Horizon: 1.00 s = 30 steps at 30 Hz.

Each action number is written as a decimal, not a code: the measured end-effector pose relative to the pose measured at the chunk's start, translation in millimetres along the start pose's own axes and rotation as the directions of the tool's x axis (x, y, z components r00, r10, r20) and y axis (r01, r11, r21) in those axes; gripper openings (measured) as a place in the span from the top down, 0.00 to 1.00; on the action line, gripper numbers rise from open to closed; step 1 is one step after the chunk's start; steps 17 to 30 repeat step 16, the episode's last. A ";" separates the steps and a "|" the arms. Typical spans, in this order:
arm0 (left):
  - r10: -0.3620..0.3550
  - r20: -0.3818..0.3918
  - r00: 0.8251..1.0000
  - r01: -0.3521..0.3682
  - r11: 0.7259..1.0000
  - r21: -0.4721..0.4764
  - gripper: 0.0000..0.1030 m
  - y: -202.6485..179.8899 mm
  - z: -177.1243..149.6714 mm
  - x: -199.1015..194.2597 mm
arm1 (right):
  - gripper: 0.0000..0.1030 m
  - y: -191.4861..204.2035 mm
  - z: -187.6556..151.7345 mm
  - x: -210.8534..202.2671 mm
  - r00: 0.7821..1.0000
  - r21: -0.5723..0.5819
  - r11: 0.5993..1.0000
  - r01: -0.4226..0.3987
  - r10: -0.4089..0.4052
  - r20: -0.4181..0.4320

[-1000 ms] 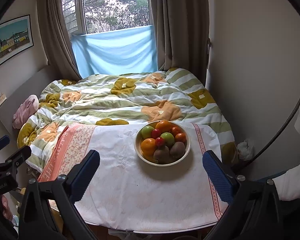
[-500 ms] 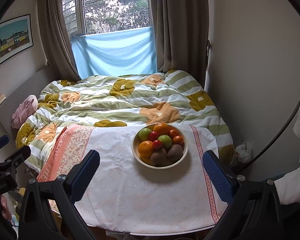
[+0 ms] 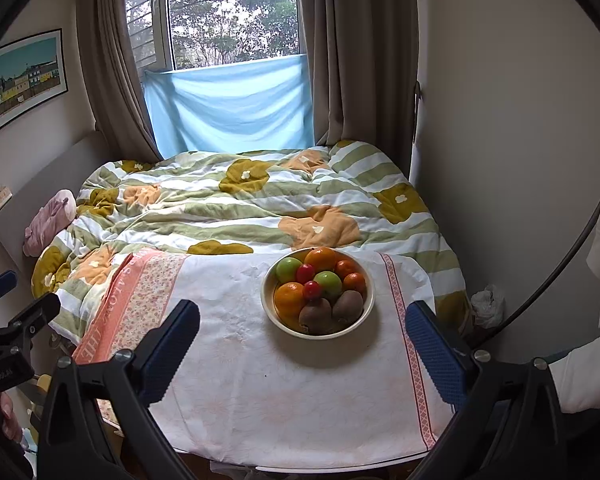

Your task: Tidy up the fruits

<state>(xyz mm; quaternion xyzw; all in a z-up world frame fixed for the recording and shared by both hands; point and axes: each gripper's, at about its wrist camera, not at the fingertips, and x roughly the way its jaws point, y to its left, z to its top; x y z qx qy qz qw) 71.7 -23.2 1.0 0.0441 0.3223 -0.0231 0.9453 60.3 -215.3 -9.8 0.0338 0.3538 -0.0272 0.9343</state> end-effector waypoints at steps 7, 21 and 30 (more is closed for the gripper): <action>0.023 0.010 1.000 -0.023 1.000 -0.004 0.00 -2.0 -1.1 -0.8 | 0.00 -0.2 0.1 0.2 1.000 0.000 1.000 -0.002 0.002 0.001; 0.034 0.018 0.999 -0.034 0.999 -0.021 0.00 -3.9 -2.1 0.0 | 0.00 1.0 -1.4 -0.3 1.000 0.000 1.000 0.000 0.000 0.001; 0.034 0.018 0.999 -0.034 0.999 -0.021 0.00 -3.9 -2.1 0.0 | 0.00 1.0 -1.4 -0.3 1.000 0.000 1.000 0.000 0.000 0.001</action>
